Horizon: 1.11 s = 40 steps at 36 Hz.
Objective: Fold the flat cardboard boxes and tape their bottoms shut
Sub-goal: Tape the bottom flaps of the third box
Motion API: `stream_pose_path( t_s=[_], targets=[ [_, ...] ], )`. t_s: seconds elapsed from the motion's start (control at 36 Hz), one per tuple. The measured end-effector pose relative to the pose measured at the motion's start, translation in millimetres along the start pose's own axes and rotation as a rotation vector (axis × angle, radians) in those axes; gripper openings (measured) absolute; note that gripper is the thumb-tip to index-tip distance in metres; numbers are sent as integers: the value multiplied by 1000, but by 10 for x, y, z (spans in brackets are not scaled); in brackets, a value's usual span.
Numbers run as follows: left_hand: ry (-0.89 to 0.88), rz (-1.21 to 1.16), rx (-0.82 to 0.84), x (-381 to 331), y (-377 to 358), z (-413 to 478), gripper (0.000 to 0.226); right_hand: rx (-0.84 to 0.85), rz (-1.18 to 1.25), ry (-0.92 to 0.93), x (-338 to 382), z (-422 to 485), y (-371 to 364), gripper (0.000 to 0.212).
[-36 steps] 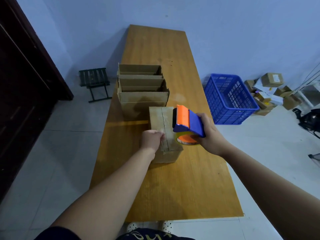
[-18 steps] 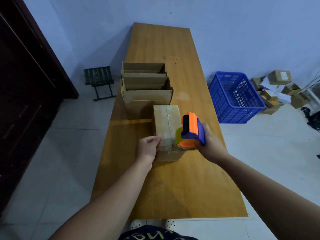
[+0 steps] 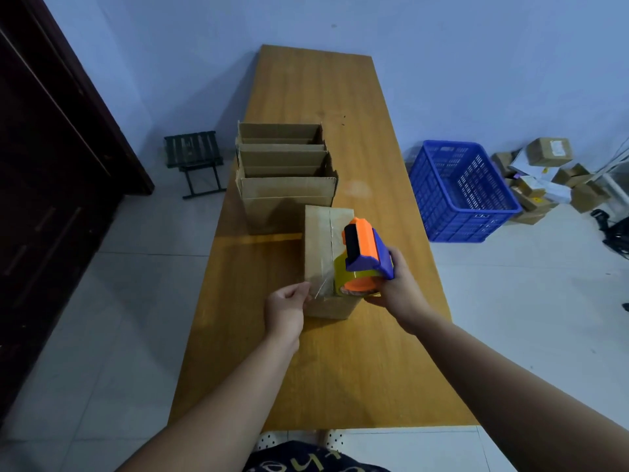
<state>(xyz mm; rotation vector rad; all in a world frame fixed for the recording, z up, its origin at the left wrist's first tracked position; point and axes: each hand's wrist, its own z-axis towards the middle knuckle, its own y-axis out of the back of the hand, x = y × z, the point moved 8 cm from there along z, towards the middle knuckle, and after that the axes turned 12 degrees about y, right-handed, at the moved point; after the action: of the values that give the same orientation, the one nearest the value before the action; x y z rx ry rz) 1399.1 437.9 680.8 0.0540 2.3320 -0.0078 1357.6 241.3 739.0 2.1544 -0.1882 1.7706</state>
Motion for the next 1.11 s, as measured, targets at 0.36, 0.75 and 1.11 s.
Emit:
stream_pose_path(
  t_s=[0.36, 0.75, 1.11],
  targets=[
    [-14, 126, 0, -107, -9, -13, 21, -219, -143, 141, -8, -230, 21, 40],
    [71, -20, 148, -2, 109, 184, 20, -7, -398, 164, -57, -183, -40, 35],
    [110, 4, 19, 63, 184, 208, 11, -31, -453, 230, 67, -144, -102, 35]
  ],
)
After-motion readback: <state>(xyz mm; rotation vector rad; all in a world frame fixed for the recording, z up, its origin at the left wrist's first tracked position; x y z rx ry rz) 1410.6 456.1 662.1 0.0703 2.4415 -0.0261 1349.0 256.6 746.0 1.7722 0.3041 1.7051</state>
